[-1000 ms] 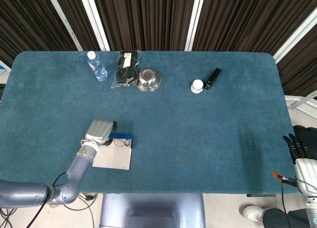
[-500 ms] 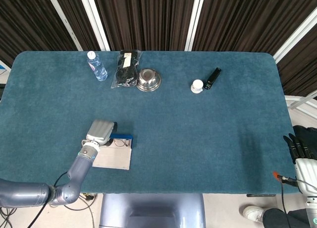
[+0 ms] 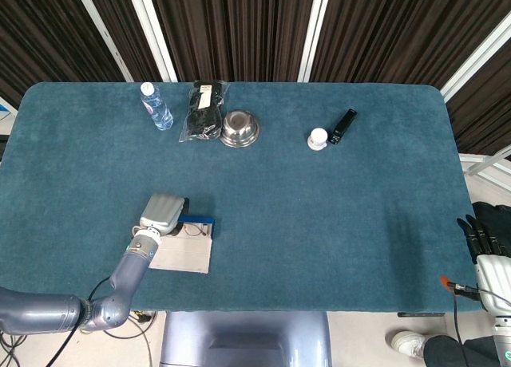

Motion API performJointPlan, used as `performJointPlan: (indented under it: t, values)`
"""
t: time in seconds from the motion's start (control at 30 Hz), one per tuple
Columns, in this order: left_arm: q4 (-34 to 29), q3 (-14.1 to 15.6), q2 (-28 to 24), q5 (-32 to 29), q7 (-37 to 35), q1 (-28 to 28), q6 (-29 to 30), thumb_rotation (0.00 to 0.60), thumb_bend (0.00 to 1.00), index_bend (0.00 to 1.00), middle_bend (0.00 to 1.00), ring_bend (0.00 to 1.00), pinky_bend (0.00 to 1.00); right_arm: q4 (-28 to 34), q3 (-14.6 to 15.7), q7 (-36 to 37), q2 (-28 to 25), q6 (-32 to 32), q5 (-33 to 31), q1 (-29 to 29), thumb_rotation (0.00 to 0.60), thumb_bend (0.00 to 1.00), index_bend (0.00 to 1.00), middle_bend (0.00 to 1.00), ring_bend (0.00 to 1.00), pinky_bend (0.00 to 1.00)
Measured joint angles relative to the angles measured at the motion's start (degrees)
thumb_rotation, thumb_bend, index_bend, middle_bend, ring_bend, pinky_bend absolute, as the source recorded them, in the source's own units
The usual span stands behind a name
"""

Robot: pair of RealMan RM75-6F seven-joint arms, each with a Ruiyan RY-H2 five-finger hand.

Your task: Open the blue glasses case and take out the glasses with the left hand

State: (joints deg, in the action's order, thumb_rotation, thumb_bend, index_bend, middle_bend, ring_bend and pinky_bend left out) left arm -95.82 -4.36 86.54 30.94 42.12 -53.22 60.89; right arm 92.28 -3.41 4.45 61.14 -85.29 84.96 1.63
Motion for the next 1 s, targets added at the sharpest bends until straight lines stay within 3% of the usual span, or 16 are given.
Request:
performJointPlan:
  t: [1.0]
  values:
    - [0.6, -0.7, -0.6, 1.4, 0.3, 0.6, 1.5, 0.600, 0.39, 0.50, 1.00, 0.91, 0.91, 0.1, 0.0, 0.0, 0.0, 0.1, -0.1, 0.0, 0.600, 0.16, 0.00, 0.00, 0.00, 0.21]
